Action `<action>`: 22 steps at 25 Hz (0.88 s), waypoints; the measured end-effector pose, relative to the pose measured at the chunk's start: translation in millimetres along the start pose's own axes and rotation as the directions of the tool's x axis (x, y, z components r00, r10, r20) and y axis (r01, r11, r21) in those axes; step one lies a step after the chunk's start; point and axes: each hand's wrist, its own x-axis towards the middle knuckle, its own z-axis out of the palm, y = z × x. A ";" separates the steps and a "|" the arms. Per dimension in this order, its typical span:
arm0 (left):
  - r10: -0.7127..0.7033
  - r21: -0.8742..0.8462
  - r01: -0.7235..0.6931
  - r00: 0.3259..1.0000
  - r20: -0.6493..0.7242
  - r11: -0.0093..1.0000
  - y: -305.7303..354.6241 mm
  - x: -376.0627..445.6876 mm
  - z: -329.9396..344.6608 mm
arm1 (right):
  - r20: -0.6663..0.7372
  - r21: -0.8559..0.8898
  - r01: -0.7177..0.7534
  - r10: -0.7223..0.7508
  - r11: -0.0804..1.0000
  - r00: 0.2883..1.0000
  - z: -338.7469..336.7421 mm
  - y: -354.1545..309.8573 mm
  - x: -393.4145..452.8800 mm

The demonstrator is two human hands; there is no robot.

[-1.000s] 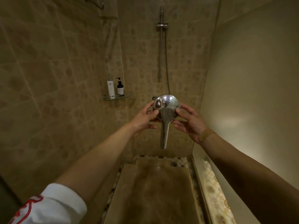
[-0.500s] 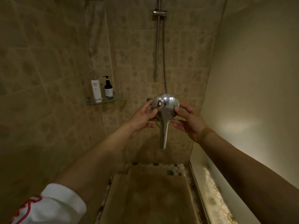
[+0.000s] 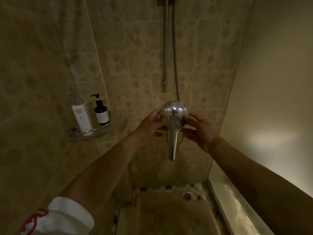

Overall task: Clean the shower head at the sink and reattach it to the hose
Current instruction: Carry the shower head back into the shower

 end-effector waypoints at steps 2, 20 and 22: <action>0.000 -0.012 0.000 1.000 0.007 1.000 -8.0 29.8 -4.5 | -0.007 0.009 -0.002 0.002 1.000 1.000 -5.4 2.1 31.3; 0.048 -0.184 -0.058 0.997 -0.061 0.981 -0.6 295.3 48.1 | 0.187 -0.064 0.045 -0.032 0.997 0.982 -118.5 -71.0 292.6; 0.047 -0.204 -0.064 0.995 -0.087 0.977 7.4 317.3 49.7 | 0.196 -0.097 0.062 -0.042 0.993 0.980 -121.2 -83.9 312.4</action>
